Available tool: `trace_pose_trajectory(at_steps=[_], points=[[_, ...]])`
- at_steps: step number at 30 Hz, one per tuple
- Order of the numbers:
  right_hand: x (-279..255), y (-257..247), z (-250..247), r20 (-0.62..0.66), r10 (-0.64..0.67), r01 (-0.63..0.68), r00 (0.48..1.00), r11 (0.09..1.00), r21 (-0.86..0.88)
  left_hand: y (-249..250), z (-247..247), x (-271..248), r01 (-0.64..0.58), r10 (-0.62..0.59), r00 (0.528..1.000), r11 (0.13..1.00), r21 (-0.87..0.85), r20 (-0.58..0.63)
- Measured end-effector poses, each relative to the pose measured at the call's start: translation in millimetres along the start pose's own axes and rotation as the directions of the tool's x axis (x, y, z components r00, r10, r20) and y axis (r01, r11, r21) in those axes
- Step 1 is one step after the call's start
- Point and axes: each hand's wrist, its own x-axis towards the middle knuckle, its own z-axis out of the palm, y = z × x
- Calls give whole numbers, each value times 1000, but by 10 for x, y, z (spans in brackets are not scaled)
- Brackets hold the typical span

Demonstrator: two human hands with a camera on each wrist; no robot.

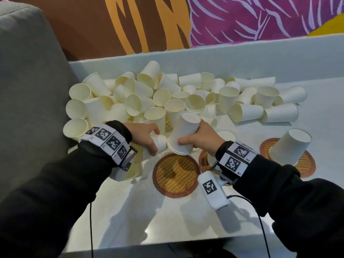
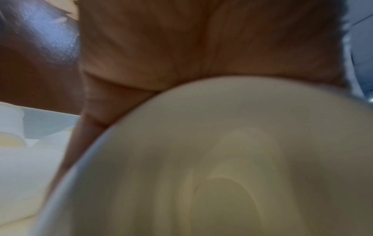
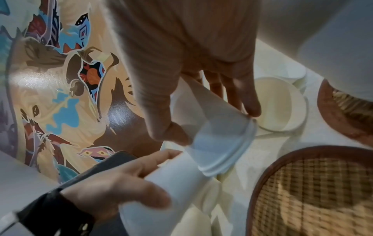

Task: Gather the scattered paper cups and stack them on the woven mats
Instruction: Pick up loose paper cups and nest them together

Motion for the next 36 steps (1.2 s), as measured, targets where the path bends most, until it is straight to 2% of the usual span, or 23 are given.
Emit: trace_pose_trajectory(at_steps=[4,8,13,16,20,23,26,30,33,36], points=[[-40,62,22,82,48,-35,995,987,-155,-16,-82,-16,28,-50,989,987,-156,-141],[-151,225,201,254,96,-32,962,969,-246,14,-46,3,-76,-47,959,907,-415,-278],[-184,326,329,262,81,11,962,943,-331,164,51,8,-266,-53,923,626,-733,-380],[-212,172,242,258,48,14,965,973,-232,234,22,-24,-361,-103,887,453,-815,-450],[-229,-245,-9,67,-68,73,995,994,-76,334,-63,-41,-407,-211,853,303,-862,-477],[-207,-422,-182,14,-120,120,993,991,-50,446,-101,-43,-414,-208,863,231,-881,-460],[-178,-455,-392,66,-120,129,991,980,-150,571,-95,-36,-420,-202,856,267,-867,-477],[-191,-457,-715,159,-42,77,986,973,-218,827,-31,-10,-428,-149,839,415,-803,-524],[-211,-409,-855,112,-66,88,991,974,-207,1094,30,-18,-485,-15,788,602,-635,-616],[-239,-300,-947,53,-49,59,997,979,-195,1318,113,8,-545,207,759,721,-428,-618]])
